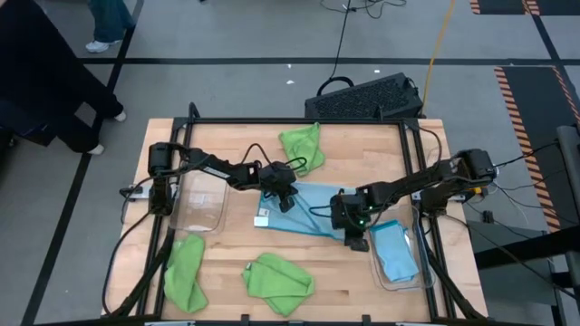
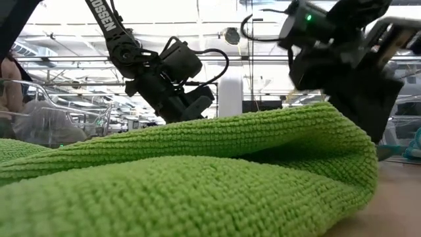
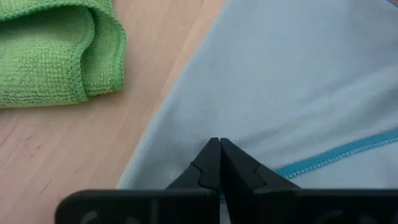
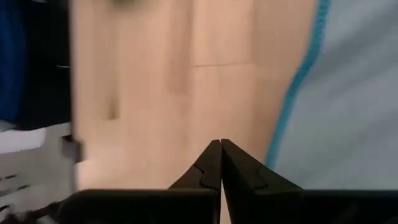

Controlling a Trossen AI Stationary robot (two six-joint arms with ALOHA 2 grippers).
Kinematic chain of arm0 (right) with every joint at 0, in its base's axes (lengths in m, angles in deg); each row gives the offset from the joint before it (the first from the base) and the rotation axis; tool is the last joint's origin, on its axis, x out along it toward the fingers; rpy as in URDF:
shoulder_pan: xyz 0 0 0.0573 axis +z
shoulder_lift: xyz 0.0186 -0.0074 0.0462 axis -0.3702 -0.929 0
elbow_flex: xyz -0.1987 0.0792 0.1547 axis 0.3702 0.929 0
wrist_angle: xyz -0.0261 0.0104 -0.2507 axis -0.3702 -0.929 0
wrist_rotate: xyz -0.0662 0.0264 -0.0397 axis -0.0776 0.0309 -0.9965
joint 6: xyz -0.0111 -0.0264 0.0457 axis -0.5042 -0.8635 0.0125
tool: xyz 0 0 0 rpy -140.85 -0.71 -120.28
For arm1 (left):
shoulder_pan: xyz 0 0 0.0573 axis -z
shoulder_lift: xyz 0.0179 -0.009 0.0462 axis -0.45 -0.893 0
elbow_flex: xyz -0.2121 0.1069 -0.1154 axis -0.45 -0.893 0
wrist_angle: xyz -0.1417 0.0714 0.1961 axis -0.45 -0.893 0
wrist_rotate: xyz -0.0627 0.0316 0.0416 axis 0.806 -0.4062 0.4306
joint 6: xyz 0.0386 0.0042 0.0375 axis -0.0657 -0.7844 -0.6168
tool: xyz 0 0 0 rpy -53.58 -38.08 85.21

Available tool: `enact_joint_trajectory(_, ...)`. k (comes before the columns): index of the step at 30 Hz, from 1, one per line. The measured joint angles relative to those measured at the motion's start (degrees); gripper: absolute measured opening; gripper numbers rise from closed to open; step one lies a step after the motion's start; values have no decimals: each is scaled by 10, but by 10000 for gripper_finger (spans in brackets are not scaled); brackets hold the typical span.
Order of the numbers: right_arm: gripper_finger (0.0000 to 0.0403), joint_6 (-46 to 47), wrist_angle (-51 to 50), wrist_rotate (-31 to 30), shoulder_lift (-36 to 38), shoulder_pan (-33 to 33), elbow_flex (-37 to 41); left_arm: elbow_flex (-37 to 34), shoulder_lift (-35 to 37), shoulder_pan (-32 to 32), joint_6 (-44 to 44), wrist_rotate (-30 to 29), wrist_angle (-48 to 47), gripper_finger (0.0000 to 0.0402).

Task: Sort microfiber towel by color & place in baskets
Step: Fold the blue microfiber towel

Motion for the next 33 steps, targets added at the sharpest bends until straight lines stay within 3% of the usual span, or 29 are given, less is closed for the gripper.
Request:
enact_joint_trajectory(4,0,-4,-16,-22,42,3,0,0,0,0,0,0,0,4)
enact_joint_trajectory(10,0,-37,-12,-256,80,1,0,0,0,0,0,-4,0,14)
enact_joint_trajectory(12,0,-45,-14,-295,78,-1,0,-1,5,0,8,-1,3,7)
enact_joint_trajectory(16,0,-45,-14,-307,60,-7,2,1,48,6,22,8,-27,6)
enact_joint_trajectory(23,0,-49,25,-307,24,-18,32,28,137,54,-24,-70,-41,3)
enact_joint_trajectory(28,0,-52,58,-308,8,-32,45,35,120,71,-22,-90,-22,10)
enact_joint_trajectory(33,0,-64,74,-306,7,-51,51,64,46,83,-18,-67,-44,3)
